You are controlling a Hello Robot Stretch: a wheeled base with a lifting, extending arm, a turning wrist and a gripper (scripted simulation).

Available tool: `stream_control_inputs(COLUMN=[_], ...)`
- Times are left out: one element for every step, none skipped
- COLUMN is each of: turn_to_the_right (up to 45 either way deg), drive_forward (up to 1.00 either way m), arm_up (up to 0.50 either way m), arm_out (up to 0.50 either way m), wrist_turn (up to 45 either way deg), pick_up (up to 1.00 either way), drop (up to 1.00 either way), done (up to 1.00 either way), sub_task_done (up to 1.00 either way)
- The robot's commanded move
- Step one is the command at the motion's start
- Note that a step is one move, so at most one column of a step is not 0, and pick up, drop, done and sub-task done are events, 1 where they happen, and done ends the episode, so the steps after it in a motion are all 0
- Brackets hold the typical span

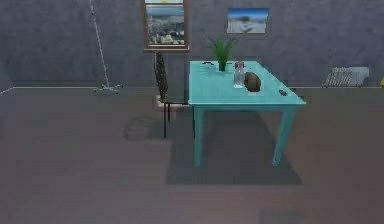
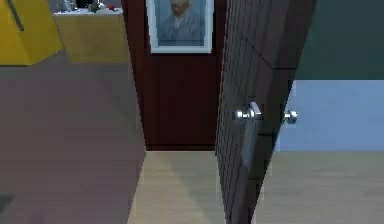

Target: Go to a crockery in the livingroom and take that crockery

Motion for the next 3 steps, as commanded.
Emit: stream_control_inputs(turn_to_the_right=[-45.0,-45.0,-45.0], drive_forward=[0.00,0.00,0.00], arm_up=[0.00,0.00,0.00], arm_out=[0.00,0.00,0.00], wrist_turn=[0.0,0.0,0.0], pick_up=[0.00,0.00,0.00], drop=[0.00,0.00,0.00], done=[0.00,0.00,0.00], sub_task_done=[0.00,0.00,0.00])
